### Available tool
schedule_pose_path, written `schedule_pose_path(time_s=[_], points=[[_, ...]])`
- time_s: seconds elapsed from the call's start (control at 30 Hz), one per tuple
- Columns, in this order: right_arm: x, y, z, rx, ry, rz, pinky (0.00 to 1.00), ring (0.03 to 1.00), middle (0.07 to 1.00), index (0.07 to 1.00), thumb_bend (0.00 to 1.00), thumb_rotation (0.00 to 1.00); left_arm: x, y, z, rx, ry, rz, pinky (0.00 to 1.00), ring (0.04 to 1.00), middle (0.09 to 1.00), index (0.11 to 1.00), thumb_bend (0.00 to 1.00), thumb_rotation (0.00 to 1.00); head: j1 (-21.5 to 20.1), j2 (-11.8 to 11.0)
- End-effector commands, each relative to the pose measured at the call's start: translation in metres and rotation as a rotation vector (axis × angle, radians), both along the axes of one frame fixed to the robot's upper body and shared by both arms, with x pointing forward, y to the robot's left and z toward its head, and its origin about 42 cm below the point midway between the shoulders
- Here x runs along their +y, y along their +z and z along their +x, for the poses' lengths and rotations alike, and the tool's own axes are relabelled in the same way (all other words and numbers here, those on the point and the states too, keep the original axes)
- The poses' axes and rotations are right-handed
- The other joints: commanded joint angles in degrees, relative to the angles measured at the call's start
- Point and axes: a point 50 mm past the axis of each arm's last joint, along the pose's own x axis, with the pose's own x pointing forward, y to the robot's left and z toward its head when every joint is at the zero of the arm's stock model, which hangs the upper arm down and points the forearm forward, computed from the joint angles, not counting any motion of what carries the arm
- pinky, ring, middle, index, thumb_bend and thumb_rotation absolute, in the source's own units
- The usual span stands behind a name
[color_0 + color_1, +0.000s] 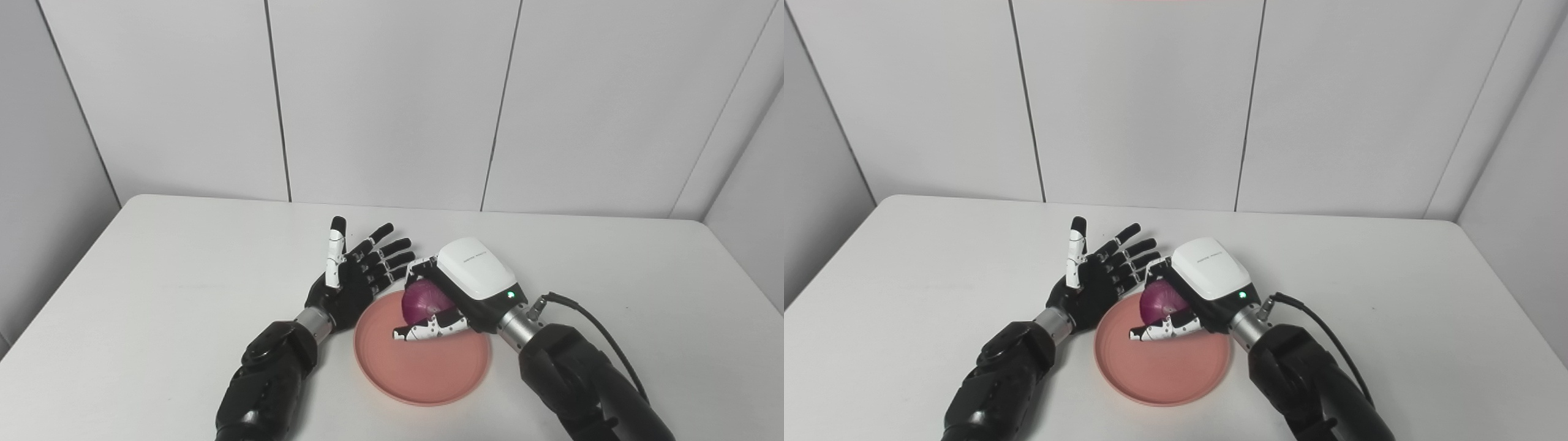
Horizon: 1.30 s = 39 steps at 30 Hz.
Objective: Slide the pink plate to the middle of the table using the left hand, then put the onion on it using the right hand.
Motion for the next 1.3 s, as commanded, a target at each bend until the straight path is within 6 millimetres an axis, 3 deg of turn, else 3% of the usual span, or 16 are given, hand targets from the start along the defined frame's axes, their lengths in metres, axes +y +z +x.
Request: schedule_pose_path(time_s=[0.0,0.2,0.57,0.77,1.17,1.27], points=[[0.007,0.017,0.009,-0.065,0.048,0.021,0.17,0.233,0.321,0.430,0.47,0.37,-0.001,-0.039,-0.021,0.154,-0.009,0.057,0.83,0.802,0.820,0.924,0.87,0.96,0.03,0.06],[0.001,-0.007,0.015,-0.032,0.035,-0.007,0.19,0.247,0.335,0.459,0.47,0.42,0.002,-0.040,-0.022,0.148,-0.008,0.064,0.84,0.801,0.830,0.918,0.89,0.95,0.02,0.17],[-0.010,-0.025,0.021,-0.038,0.018,-0.029,0.16,0.229,0.313,0.425,0.45,0.46,0.004,-0.039,-0.023,0.145,-0.015,0.066,0.84,0.794,0.827,0.910,0.88,0.96,-1.04,0.34],[-0.012,-0.028,0.023,-0.031,0.014,-0.042,0.17,0.245,0.327,0.435,0.46,0.39,0.005,-0.039,-0.020,0.153,-0.007,0.073,0.83,0.786,0.815,0.905,0.88,0.96,-1.45,0.03],[-0.012,-0.023,0.019,-0.029,0.018,-0.049,0.18,0.245,0.333,0.446,0.45,0.43,0.003,-0.039,-0.020,0.150,-0.015,0.074,0.83,0.793,0.817,0.905,0.87,0.97,-1.76,0.09],[-0.011,-0.022,0.018,-0.019,0.026,-0.038,0.17,0.232,0.313,0.406,0.46,0.42,0.003,-0.040,-0.019,0.151,-0.016,0.075,0.84,0.789,0.816,0.908,0.87,0.98,-1.86,0.03]])
